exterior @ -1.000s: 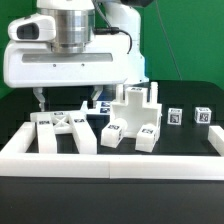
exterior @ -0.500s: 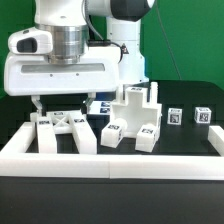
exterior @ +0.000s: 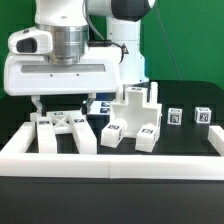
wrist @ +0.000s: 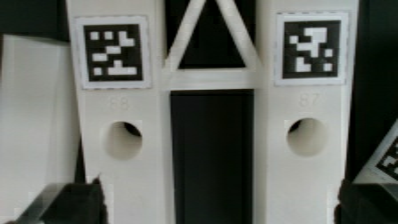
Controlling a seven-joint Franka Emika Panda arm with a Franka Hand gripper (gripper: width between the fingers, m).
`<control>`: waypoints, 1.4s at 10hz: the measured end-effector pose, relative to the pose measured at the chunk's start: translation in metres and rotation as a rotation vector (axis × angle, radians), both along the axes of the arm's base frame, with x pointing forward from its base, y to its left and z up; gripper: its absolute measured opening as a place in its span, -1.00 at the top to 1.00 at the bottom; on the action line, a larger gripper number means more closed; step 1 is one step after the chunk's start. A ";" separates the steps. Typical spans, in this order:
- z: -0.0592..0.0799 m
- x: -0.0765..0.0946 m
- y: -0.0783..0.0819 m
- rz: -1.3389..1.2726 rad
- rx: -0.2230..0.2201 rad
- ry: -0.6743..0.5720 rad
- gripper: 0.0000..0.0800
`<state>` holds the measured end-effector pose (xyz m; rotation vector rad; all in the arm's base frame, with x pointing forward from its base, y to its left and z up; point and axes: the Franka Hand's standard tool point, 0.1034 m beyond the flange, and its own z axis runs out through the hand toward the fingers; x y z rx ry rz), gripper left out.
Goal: Assemble chair
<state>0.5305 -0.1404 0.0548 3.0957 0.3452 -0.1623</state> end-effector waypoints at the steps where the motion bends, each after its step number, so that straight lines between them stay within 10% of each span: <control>1: -0.001 -0.002 0.002 0.001 0.000 -0.001 -0.62; 9: -0.016 -0.019 0.053 0.007 0.014 0.009 -0.62; 14: -0.020 -0.001 0.032 0.019 0.010 0.010 -0.62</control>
Offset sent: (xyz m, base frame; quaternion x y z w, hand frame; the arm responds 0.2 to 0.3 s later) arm -0.0270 0.0340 -0.0060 0.0085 0.0176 0.0320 0.9993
